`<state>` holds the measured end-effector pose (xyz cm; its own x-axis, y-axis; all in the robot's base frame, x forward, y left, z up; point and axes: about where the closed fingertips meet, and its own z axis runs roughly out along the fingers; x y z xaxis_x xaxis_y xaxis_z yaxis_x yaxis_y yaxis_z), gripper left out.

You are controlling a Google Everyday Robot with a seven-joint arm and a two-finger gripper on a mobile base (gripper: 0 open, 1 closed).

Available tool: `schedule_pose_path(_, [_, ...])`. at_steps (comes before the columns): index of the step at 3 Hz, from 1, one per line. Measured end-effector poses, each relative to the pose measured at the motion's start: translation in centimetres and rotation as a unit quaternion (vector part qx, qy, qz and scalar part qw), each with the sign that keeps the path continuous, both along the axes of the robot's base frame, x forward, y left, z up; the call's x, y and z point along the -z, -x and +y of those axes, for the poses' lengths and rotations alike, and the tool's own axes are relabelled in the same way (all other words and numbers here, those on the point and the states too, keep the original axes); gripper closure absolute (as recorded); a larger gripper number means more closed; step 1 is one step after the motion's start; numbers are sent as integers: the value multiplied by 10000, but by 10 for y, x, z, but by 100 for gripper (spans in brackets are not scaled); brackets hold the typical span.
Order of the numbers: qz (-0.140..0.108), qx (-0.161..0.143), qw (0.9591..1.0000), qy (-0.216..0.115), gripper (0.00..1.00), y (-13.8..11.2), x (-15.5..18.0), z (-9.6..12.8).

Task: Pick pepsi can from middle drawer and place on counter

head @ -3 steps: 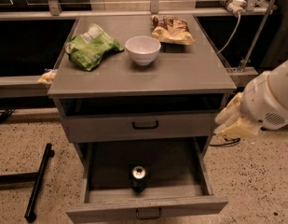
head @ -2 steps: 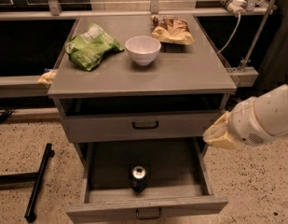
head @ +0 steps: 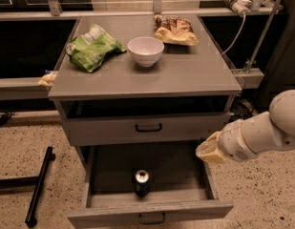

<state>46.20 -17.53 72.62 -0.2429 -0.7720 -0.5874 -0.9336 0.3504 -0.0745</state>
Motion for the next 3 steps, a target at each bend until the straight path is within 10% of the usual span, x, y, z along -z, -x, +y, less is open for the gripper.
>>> schedule_pose_path(3, [-366,-89,9989,-270,100,-14,120,10])
